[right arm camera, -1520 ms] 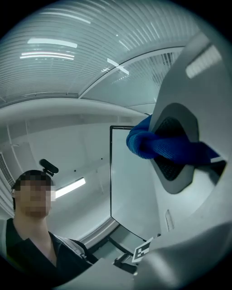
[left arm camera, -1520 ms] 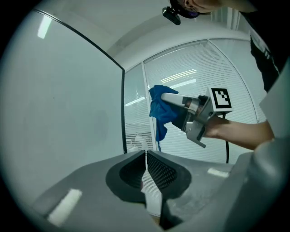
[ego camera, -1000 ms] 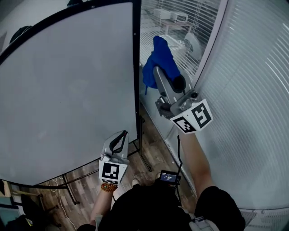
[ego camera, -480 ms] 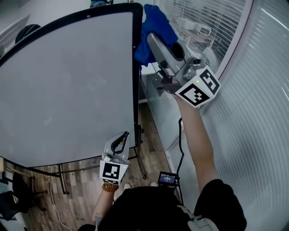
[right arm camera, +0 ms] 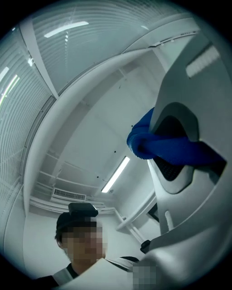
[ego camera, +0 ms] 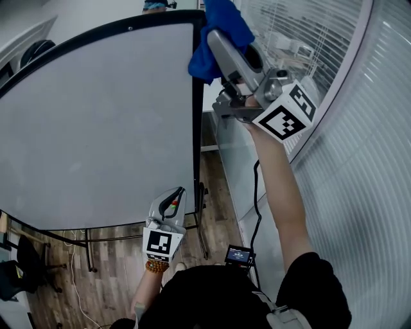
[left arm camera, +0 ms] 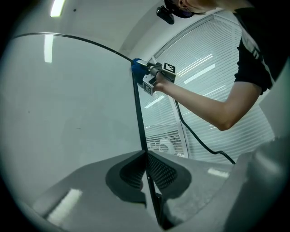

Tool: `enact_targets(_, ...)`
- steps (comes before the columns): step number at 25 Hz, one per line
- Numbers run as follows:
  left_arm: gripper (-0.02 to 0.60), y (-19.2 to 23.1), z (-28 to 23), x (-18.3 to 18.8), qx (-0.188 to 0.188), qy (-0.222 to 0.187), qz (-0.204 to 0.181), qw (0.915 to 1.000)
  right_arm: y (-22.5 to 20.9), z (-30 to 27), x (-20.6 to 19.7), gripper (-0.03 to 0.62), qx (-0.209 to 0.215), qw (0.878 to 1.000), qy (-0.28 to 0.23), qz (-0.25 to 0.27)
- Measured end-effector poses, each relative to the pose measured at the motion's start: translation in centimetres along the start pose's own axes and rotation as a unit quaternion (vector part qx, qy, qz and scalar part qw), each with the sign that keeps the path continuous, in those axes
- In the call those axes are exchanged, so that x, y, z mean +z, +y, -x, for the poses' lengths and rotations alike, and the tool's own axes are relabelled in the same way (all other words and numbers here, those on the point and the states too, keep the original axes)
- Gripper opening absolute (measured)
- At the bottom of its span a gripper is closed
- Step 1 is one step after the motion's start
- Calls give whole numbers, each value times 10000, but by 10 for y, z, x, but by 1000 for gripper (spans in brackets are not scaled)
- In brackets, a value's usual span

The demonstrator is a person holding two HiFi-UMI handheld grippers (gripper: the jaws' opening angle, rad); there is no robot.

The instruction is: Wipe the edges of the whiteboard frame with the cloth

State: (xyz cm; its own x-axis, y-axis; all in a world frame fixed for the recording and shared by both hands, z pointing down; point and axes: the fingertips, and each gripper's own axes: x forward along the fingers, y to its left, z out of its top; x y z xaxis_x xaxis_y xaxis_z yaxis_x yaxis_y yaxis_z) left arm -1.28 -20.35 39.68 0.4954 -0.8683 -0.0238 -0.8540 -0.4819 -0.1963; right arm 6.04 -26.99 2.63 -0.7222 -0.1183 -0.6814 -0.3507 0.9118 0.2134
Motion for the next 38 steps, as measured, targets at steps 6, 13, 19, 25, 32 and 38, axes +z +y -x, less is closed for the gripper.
enact_targets(6, 9, -1, 4, -4, -52, -24, -46, 10000, 13, -5, 4, 84, -303, 9928, 390, 1091)
enact_targets(13, 9, -9, -5, -15, -234, -85, -79, 9997, 2, -6, 2, 80, -4, 9998, 179, 68)
enact_targets(19, 9, -7, 2, -5, -259, -100, -44, 9996, -9, -8, 3, 81, -95, 9989, 80, -452)
enact_targets(25, 9, -5, -1, -14, -248, -77, -35, 9997, -6, -3, -2, 80, -452, 9981, 353, 242)
enact_targets(32, 9, -9, -4, -5, -358, -176, 8, 9992, -2, -8, -1, 81, -470, 9977, 414, 260)
enact_targets(38, 9, -11, -6, 1, -415, -211, -9, 9989, -4, -8, -3, 83, -457, 9977, 446, 221)
